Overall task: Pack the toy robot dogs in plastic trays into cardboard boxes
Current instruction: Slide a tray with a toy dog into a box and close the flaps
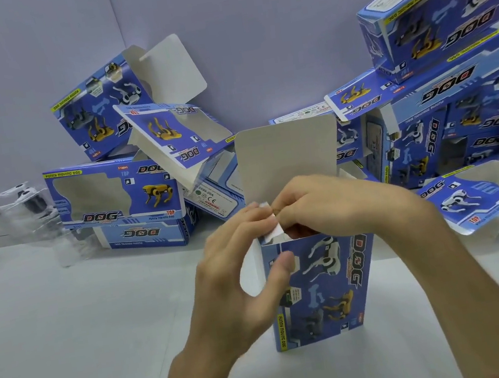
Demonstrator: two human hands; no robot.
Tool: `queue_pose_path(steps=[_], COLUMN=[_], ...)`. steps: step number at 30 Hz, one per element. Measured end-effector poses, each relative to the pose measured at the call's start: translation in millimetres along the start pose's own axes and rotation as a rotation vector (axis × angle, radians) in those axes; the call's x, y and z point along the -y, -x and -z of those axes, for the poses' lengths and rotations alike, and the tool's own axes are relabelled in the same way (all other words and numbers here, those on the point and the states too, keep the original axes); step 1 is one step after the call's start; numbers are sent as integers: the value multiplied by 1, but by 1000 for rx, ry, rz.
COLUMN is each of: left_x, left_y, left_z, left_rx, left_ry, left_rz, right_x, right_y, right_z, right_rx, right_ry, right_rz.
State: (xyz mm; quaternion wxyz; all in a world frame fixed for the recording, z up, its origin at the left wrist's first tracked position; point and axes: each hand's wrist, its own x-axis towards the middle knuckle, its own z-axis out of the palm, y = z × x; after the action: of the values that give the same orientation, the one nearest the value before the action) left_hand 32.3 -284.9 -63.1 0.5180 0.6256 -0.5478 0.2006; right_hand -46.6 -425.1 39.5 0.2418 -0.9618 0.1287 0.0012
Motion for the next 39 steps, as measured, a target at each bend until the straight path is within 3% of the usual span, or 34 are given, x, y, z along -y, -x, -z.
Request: queue_pose_path(steps=[4, 9, 13, 17, 19, 22, 31, 39], left_x=[5, 14, 20, 27, 31, 34, 29, 18], left_y=[-17, -10, -11, -20, -22, -22, -23, -22], left_z=[-4, -26, -35, -37, -39, -43, -30, -28], left_rx=[-72, -168, -197, -207, -208, -216, -211, -96], left_ry=[-67, -74, -60, -30, -36, -54, -84, -51], left_rz=[-141, -240, -246, -218, -244, -283, -249, -188], right_x=[3, -4, -52, -103, -117, -123, -105, -107], right_y=[19, 55, 51, 27, 14, 3, -1, 0], right_z=[12, 42, 56, 33, 17, 5, -5, 1], right_rx=[-27, -265, -390, -272, -168, -35, 71, 8], right_ry=[-4, -175, -298, -647, -882, -1049, -1159, -1081], right_rz=[22, 215, 130, 12, 41, 156, 204, 133])
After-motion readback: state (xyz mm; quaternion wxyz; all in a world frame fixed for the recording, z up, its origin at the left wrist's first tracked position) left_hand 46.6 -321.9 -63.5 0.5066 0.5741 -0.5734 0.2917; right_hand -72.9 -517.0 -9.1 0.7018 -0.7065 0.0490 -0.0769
